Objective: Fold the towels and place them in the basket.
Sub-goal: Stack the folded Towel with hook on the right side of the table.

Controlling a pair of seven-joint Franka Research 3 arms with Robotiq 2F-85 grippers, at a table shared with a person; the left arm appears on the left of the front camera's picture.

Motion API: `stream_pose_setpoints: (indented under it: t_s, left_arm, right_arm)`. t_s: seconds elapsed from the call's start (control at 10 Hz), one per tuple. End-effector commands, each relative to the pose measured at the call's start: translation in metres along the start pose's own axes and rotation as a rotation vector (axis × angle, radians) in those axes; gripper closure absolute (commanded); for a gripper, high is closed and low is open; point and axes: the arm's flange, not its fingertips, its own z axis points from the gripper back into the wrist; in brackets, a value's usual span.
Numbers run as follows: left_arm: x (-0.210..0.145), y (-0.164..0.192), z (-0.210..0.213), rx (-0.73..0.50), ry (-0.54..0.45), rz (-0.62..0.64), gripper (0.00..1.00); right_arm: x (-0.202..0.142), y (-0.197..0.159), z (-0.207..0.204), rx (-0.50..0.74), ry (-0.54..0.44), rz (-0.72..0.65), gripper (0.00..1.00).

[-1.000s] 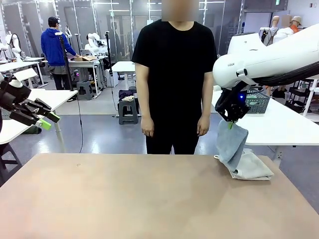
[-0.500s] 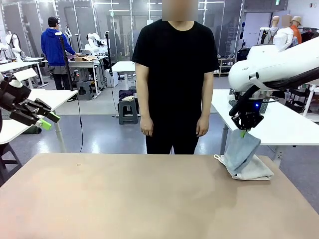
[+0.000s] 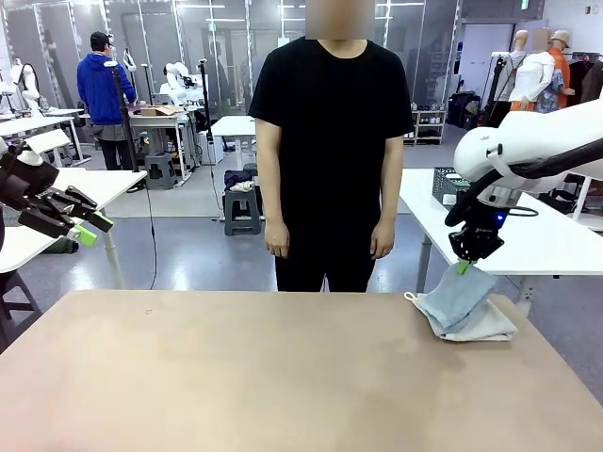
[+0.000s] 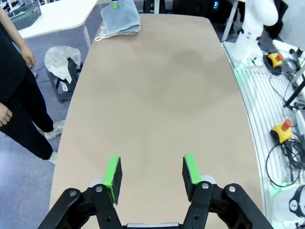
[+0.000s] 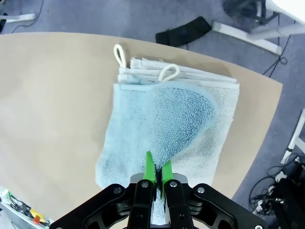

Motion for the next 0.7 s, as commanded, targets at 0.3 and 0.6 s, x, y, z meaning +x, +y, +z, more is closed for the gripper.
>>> stream_pose_setpoints:
  t_s: [0.3,0.6]
  left_arm:
    - [0.002,-0.002,0.001,0.007,0.016,0.012,0.34]
    - [0.002,-0.002,0.001,0.007,0.016,0.012,0.34]
  right_arm:
    - [-0.009,-0.047,-0.009,-0.053,0.090,-0.160,0.94]
    - [-0.014,-0.053,-0.016,-0.060,0.105,-0.189,0.78]
